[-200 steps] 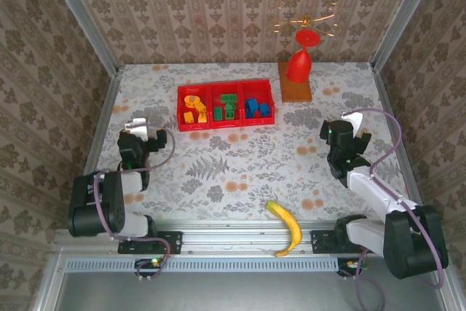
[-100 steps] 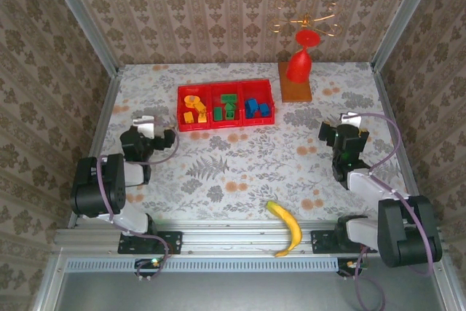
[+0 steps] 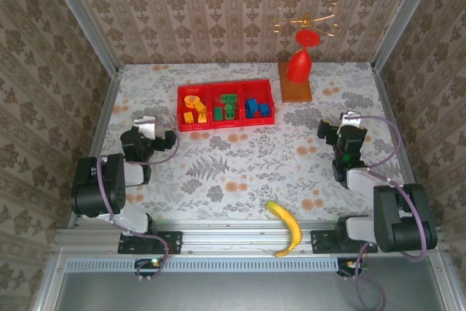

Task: Sort the legos into containers by color
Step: Reset both arms

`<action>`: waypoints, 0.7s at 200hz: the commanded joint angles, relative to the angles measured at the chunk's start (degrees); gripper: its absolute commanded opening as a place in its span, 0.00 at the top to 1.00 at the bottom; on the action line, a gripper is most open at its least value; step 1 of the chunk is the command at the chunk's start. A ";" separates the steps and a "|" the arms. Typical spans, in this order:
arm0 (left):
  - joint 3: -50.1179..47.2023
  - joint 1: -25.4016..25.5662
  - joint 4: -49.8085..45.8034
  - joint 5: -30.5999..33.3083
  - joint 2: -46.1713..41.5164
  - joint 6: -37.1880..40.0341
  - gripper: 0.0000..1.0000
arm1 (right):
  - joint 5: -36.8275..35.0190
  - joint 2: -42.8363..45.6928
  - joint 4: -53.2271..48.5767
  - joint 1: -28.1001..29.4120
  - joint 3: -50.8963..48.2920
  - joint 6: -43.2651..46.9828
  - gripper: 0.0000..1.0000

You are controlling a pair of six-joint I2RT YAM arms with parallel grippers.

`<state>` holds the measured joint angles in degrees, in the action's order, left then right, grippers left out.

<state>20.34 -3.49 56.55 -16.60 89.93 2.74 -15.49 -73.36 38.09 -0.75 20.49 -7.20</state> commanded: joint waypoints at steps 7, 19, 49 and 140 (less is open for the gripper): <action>0.59 -0.38 0.12 -1.24 -0.30 1.27 0.00 | 3.41 -0.53 3.71 -0.29 -0.72 1.55 0.00; 0.58 -0.42 0.09 -1.24 -0.37 1.24 0.00 | 5.39 -0.76 4.35 -0.30 -0.80 1.89 0.00; 0.58 -0.39 0.11 -1.24 -0.32 1.30 0.00 | 9.85 -1.95 8.09 -0.30 -1.76 2.12 0.00; 0.57 -0.33 0.08 -1.15 -0.30 1.28 0.00 | 12.50 -11.41 19.20 -0.30 -2.92 2.99 0.00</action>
<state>20.34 -3.49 56.55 -16.73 89.93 2.85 -3.99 -80.51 50.89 -0.78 18.31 -5.26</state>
